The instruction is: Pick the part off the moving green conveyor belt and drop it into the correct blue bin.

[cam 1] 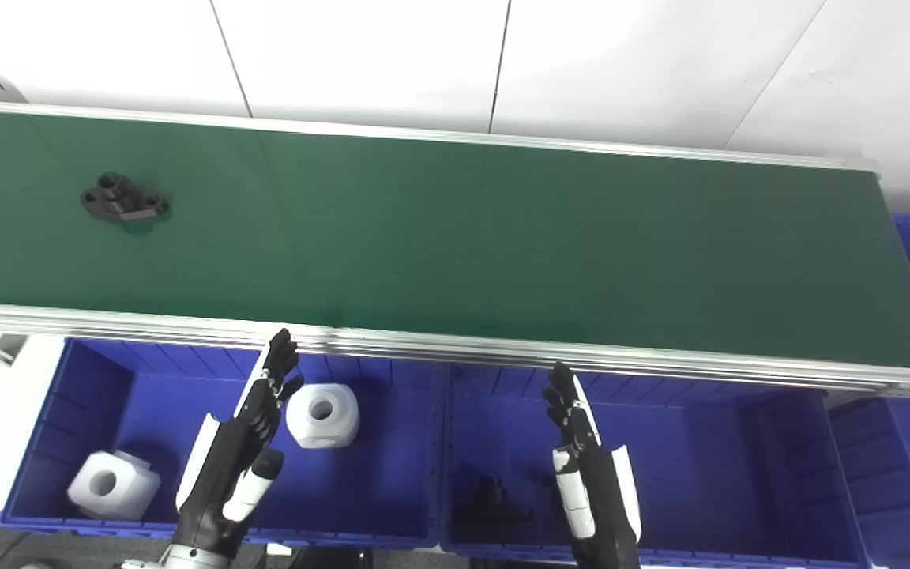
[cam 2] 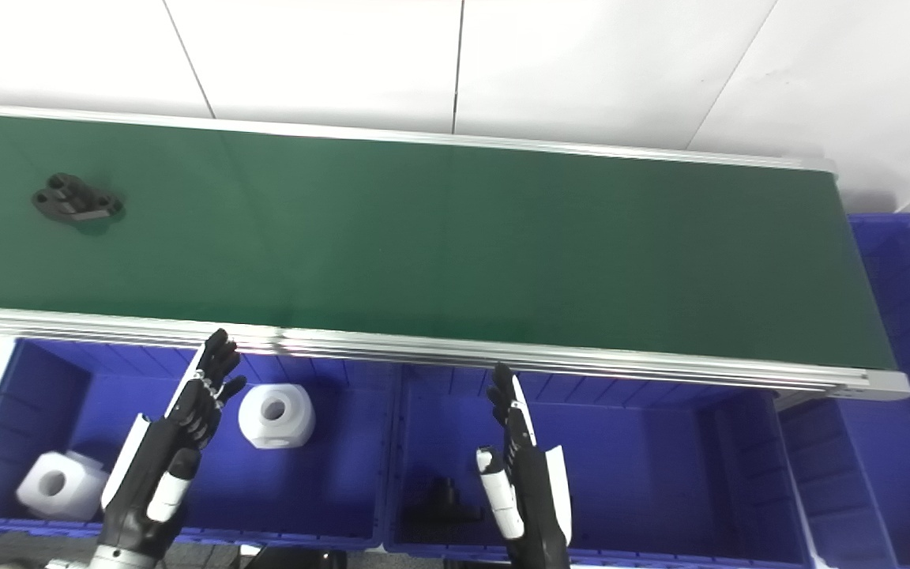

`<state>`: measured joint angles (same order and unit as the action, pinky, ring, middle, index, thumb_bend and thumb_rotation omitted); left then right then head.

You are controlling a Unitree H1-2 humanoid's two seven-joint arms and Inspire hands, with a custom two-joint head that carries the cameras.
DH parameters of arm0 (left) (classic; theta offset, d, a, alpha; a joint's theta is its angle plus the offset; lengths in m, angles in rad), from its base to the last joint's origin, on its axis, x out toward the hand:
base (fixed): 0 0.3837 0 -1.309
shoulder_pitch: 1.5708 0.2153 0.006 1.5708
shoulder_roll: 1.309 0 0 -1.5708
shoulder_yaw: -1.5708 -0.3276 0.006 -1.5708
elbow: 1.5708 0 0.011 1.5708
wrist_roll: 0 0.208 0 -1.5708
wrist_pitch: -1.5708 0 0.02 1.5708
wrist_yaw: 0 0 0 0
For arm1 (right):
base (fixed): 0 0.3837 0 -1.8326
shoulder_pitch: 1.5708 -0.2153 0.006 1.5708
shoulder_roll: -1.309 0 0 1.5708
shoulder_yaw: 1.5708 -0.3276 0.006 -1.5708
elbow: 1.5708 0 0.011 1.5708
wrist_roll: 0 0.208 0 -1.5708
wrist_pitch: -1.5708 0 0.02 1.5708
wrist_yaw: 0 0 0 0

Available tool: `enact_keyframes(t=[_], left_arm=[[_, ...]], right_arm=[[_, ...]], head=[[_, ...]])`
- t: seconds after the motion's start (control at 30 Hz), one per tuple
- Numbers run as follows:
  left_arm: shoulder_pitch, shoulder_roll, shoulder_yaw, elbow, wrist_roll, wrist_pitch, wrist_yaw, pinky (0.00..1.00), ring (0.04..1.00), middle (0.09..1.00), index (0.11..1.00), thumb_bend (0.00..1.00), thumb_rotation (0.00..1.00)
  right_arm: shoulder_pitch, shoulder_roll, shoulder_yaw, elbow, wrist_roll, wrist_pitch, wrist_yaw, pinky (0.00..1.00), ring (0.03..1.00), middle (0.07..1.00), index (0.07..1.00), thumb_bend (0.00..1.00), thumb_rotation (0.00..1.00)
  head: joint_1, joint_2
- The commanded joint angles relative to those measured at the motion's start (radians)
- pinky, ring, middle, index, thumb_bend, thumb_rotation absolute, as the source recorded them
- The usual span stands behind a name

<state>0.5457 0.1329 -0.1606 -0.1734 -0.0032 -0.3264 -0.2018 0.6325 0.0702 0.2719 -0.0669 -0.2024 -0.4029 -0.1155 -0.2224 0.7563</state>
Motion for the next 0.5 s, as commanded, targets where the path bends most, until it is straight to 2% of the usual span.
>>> enact_keyframes(t=[0.0, 0.27, 0.37, 0.4, 0.43, 0.47], left_arm=[[0.005, 0.008, -0.002, -0.022, -0.018, -0.014, -0.003, 0.95, 0.993, 1.000, 1.000, 0.93, 0.92], [-0.004, 0.012, -0.002, -0.004, -0.014, -0.019, -0.005, 0.97, 0.996, 1.000, 1.000, 0.91, 0.92], [-0.006, 0.011, -0.001, 0.011, -0.012, -0.031, -0.004, 0.96, 0.993, 1.000, 1.000, 0.90, 0.92], [-0.007, 0.011, -0.002, 0.020, -0.010, -0.036, -0.003, 0.96, 0.992, 1.000, 1.000, 0.90, 0.92], [-0.008, 0.011, -0.002, 0.026, -0.008, -0.040, -0.003, 0.96, 0.990, 1.000, 1.000, 0.90, 0.92], [-0.009, 0.009, -0.003, 0.035, -0.006, -0.045, -0.002, 0.96, 0.990, 1.000, 1.000, 0.90, 0.92]], right_arm=[[-0.001, 0.005, 0.002, -0.011, -0.007, -0.060, -0.006, 0.94, 0.939, 0.960, 0.976, 0.82, 1.00], [-0.005, 0.004, 0.008, -0.004, 0.005, -0.058, 0.000, 0.95, 0.942, 0.964, 0.976, 0.83, 1.00], [-0.007, 0.004, 0.011, 0.004, 0.005, -0.062, -0.002, 0.96, 0.947, 0.967, 0.980, 0.83, 1.00], [-0.008, 0.002, 0.013, 0.011, 0.007, -0.064, -0.004, 0.96, 0.947, 0.967, 0.979, 0.83, 1.00], [-0.009, 0.000, 0.014, 0.015, 0.009, -0.065, -0.006, 0.97, 0.947, 0.967, 0.979, 0.83, 1.00], [-0.011, -0.003, 0.015, 0.022, 0.013, -0.066, -0.009, 0.97, 0.947, 0.967, 0.979, 0.83, 1.00]], head=[[0.001, 0.000], [-0.003, -0.014], [-0.001, -0.034], [0.013, -0.062], [0.013, -0.062], [0.033, -0.087]])
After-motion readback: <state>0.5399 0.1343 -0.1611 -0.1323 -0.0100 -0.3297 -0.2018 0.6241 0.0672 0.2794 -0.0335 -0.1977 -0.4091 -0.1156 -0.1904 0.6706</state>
